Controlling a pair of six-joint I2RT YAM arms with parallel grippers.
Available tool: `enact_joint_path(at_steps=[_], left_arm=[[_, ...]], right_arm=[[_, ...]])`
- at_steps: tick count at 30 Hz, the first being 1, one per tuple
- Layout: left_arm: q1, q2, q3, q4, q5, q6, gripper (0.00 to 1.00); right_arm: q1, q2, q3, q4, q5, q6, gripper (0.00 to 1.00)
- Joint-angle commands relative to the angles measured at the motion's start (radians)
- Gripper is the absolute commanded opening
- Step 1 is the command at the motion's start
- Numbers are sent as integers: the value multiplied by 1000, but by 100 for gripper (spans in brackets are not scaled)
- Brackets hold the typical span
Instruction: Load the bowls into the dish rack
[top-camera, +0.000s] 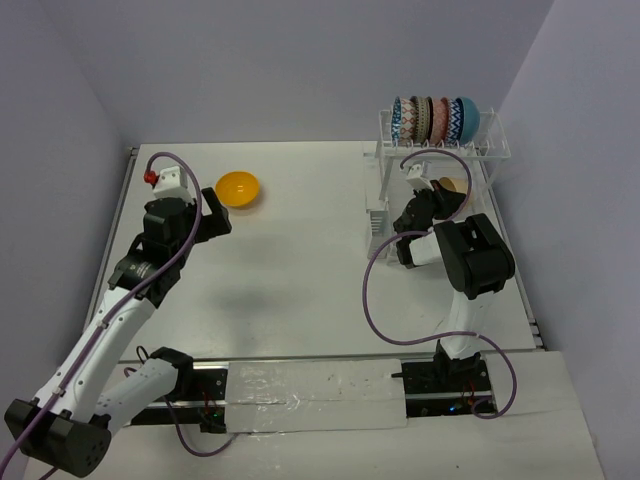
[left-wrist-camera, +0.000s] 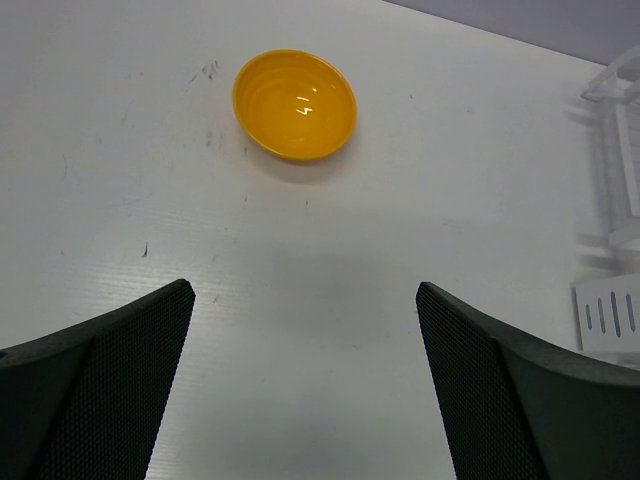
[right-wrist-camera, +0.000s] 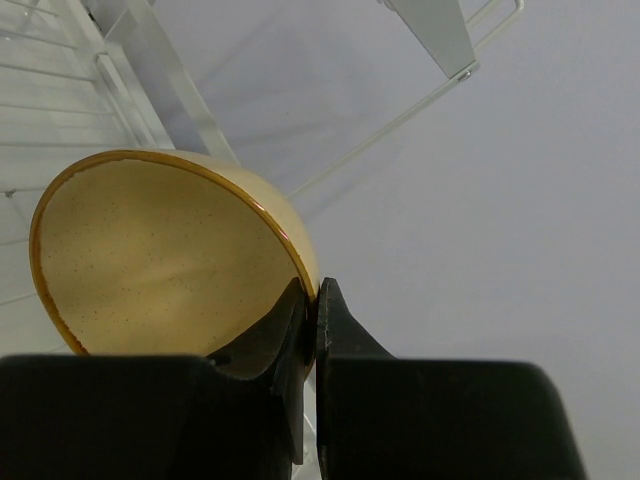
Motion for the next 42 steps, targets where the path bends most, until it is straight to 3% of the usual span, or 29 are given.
enact_joint_path(at_steps=[1,11,23,27,38,42], left_arm=[[7,-29,-15,52,-17,20,99],[7,-40,-15,52,-23,25,99],[7,-40,-13,51,-34,31,99],[7,-39,-12,51,-35,32,99],[7,-45,-12,51,-39,34,99],[7,-51,-12,51,-45,35,99]], right_arm=[[52,72,-72,94,-3,43,2],[44,-16,-69,117,-32,20,2],[38,-83,-51,-75,-116,86,2],[38,-115,-51,-246,-159,167,4],[41,-99,-47,-307,-144,197,14],[46,-108,-41,-288,-132,192,11]])
